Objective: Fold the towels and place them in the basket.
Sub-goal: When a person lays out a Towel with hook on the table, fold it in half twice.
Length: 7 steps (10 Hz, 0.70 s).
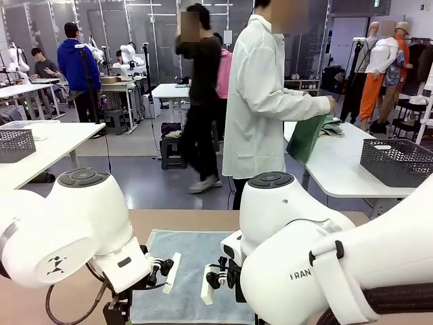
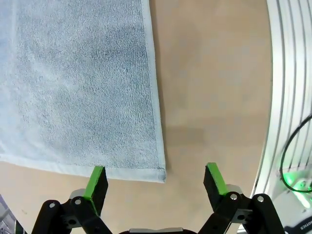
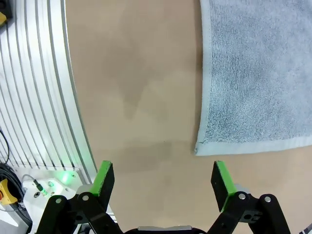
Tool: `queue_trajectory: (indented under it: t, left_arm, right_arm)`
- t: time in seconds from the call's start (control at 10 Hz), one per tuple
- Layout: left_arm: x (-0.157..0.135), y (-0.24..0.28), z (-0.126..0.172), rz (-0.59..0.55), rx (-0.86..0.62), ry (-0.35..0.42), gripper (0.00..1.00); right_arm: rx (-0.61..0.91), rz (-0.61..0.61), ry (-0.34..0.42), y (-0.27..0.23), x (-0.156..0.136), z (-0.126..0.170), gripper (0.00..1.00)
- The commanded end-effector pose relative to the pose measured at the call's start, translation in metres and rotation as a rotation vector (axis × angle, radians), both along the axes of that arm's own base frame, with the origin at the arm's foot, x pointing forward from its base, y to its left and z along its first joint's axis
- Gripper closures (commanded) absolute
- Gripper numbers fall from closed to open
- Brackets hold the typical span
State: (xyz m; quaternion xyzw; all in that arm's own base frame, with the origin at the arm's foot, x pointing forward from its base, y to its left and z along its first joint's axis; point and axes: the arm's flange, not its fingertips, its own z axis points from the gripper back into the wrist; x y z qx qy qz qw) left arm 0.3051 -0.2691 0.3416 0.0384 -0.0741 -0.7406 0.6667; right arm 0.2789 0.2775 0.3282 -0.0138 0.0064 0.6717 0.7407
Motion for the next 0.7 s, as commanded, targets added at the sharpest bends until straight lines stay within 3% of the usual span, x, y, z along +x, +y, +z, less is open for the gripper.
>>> queue_trajectory:
  t: [0.0,0.1,0.6]
  left_arm:
    - [-0.056,0.054,-0.020,-0.036,0.043,-0.034,0.00]
    - [0.000,0.000,0.000,0.000,0.000,0.000,0.00]
    - [0.007,0.013,-0.005,0.015,0.007,0.012,0.00]
  right_arm:
    - [-0.018,0.013,-0.043,0.008,0.008,0.002,0.00]
    - [0.000,0.000,0.000,0.000,0.000,0.000,0.00]
    - [0.005,-0.003,-0.035,-0.004,0.012,-0.007,0.00]
